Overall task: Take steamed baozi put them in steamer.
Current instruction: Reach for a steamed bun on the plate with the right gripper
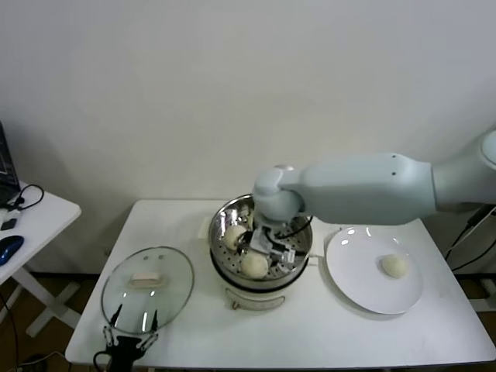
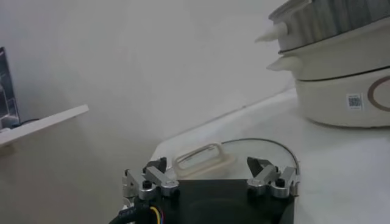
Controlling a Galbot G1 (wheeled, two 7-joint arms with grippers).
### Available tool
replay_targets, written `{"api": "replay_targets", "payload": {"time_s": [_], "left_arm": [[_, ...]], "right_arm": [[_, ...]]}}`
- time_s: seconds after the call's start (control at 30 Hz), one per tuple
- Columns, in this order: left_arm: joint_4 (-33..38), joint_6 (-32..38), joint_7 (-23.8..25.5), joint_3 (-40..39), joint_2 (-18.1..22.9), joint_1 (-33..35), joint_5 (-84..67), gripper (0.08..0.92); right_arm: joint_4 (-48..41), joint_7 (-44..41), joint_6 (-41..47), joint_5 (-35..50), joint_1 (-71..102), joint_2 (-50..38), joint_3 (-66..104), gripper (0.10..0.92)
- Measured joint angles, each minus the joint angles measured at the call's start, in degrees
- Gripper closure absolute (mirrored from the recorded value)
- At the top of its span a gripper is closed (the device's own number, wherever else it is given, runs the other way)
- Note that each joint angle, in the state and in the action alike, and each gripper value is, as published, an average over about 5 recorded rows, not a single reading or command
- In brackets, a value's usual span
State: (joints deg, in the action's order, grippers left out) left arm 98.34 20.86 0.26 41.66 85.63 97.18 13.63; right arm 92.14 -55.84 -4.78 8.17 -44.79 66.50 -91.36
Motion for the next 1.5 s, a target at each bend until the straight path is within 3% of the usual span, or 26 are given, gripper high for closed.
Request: {"api": "replay_targets", "payload": {"time_s": [0.33, 0.53, 0.93, 1.5], "left_arm": [[0.13, 0.32, -0.08, -0.36, -0.35, 0.21, 0.83, 0.177], [0.39, 0.35, -0.08, -0.52, -0.44, 0.21, 1.00, 0.177], [0.57, 0.42, -0.17, -0.68, -0.22, 0.29, 1.03, 0.177], [1.08, 0.86, -0.18, -0.10, 0.13, 0.90, 0.04, 0.177]], "right_arm": [[-2.87, -6.88, -0.46, 12.45, -10.22, -7.90, -5.08, 0.203], [-3.82, -7.80, 1.84, 15.16, -14.33, -15.87, -11.63, 0.203], [-9.88, -6.72, 4.90, 5.80, -7.43, -31.36, -12.65, 0.203], [-22.23, -4.40, 6.20, -6.30, 16.05, -36.24, 5.59, 0.203]]}}
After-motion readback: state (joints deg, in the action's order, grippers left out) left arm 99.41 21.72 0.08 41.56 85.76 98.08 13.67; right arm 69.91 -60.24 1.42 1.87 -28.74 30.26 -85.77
